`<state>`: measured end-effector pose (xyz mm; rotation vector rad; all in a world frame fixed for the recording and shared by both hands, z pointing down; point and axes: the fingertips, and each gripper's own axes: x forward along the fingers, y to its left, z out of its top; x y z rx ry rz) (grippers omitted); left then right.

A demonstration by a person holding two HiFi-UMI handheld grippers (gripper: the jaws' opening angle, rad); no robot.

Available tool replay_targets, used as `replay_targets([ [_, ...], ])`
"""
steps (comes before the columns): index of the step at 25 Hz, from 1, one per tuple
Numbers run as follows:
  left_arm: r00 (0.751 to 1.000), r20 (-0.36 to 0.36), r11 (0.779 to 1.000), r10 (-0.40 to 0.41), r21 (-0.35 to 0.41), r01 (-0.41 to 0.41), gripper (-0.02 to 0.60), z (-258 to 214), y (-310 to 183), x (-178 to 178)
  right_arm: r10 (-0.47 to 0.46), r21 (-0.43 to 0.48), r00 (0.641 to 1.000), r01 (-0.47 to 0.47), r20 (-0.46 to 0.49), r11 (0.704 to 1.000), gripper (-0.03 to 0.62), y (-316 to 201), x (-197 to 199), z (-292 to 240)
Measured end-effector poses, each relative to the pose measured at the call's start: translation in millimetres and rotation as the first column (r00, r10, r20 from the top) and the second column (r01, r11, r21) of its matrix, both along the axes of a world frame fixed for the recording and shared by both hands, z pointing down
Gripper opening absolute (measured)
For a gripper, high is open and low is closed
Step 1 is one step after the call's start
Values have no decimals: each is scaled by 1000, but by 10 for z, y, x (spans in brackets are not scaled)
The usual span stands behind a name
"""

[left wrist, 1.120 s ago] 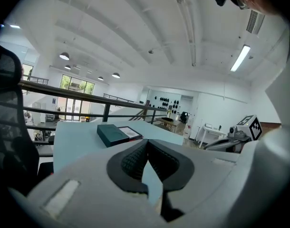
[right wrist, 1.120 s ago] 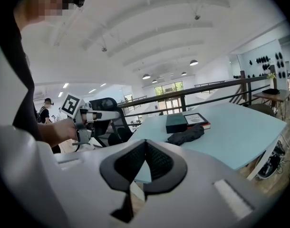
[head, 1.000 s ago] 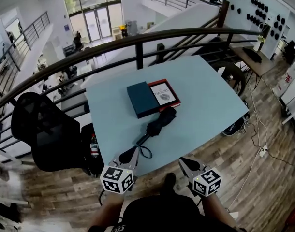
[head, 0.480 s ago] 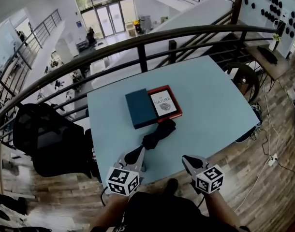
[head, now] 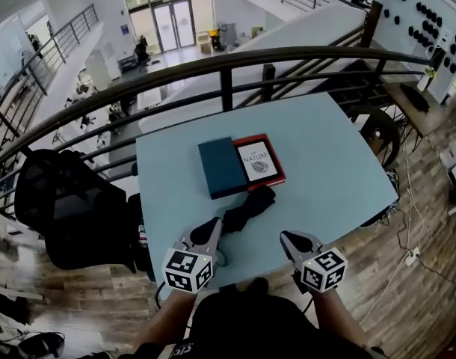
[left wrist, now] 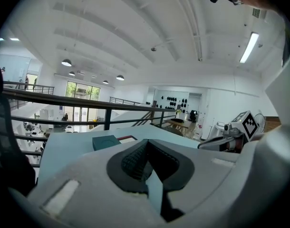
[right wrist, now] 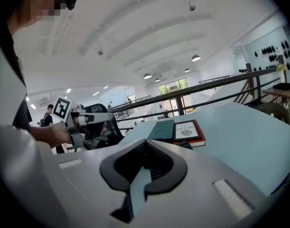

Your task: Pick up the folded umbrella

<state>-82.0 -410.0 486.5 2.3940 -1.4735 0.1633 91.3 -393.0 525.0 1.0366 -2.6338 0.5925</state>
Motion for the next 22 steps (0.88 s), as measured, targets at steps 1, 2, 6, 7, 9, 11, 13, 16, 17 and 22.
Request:
replay_targets([
  [1, 1000, -7, 1000, 3, 2, -3, 5, -1, -16, -42, -7, 8, 1000, 7, -9, 1000, 0, -7, -77, -28],
  [2, 1000, -14, 1000, 7, 3, -7, 5, 2, -31, -81, -12, 15, 1000, 12, -18, 1000, 0, -18, -147, -49],
  [6, 999, -18, 999, 39, 12, -39, 5, 39, -130, -187, -9, 39, 999, 10, -36, 999, 0, -94, -347, -108],
  [7, 999, -11, 999, 49, 14, -48, 5, 55, -174, -205, -9, 48, 999, 11, -44, 999, 1, -122, -385, -121],
  [9, 998, 4, 998, 63, 17, -63, 5, 79, -266, -226, -12, 66, 998, 16, -64, 998, 0, -178, -437, -153],
  [11, 998, 10, 998, 68, 16, -69, 5, 90, -350, -240, -13, 78, 997, 19, -77, 997, 0, -248, -460, -200],
  [13, 997, 12, 997, 71, 5, -71, 5, 117, -426, -234, -15, 84, 996, 22, -83, 996, 0, -329, -464, -247],
  [16, 996, 32, 996, 84, -32, -82, 5, 272, -544, -158, -17, 84, 996, 24, -86, 996, 2, -461, -417, -231],
  [17, 995, 43, 995, 87, -48, -85, 5, 344, -593, -123, -17, 79, 996, 24, -84, 997, 2, -508, -390, -203],
  [22, 985, 105, 983, 135, -136, -121, 6, 713, -782, 129, -27, 38, 997, 30, -75, 999, 0, -629, -215, -9],
])
